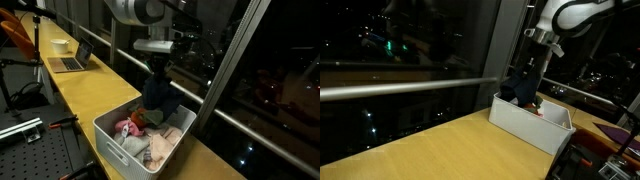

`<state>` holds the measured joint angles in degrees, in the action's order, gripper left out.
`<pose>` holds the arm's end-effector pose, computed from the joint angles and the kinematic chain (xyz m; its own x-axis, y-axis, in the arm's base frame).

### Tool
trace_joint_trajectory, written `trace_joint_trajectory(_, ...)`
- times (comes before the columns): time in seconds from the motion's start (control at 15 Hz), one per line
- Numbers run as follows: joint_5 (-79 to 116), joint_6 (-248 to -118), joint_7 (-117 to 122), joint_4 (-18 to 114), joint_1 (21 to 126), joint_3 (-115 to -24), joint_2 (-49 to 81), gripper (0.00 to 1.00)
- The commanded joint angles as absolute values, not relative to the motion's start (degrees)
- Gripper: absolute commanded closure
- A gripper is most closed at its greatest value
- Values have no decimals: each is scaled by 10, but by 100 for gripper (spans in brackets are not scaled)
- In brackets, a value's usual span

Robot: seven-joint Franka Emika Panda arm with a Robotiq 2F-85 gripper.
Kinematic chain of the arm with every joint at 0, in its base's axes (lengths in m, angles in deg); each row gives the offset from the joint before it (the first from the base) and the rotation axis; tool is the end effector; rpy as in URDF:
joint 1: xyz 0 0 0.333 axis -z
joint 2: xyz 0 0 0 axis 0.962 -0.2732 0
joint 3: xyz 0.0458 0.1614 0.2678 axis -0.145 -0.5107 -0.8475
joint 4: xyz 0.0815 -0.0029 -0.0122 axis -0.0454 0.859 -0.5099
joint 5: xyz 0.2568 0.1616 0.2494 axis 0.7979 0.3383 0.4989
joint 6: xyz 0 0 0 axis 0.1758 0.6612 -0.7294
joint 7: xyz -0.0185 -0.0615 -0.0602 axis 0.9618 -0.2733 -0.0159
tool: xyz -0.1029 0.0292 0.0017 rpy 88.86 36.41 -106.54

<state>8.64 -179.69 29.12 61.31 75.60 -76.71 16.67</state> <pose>0.6400 0.0091 0.3972 0.8474 0.5240 0.0863 0.4960 -0.8390 0.2236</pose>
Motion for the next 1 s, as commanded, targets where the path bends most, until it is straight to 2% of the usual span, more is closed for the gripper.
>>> trace_joint_trajectory(0.0, 30, -1763, 278, 630, 714, -775, 257, 97)
trace_joint_trajectory(0.4, -23, -1662, 302, 555, 638, -839, 315, 97)
trace_joint_trajectory(0.73, 44, -1559, 298, 425, 569, -910, 280, 97)
trace_joint_trajectory(0.93, 124, -1601, 316, 447, 563, -917, 275, 97)
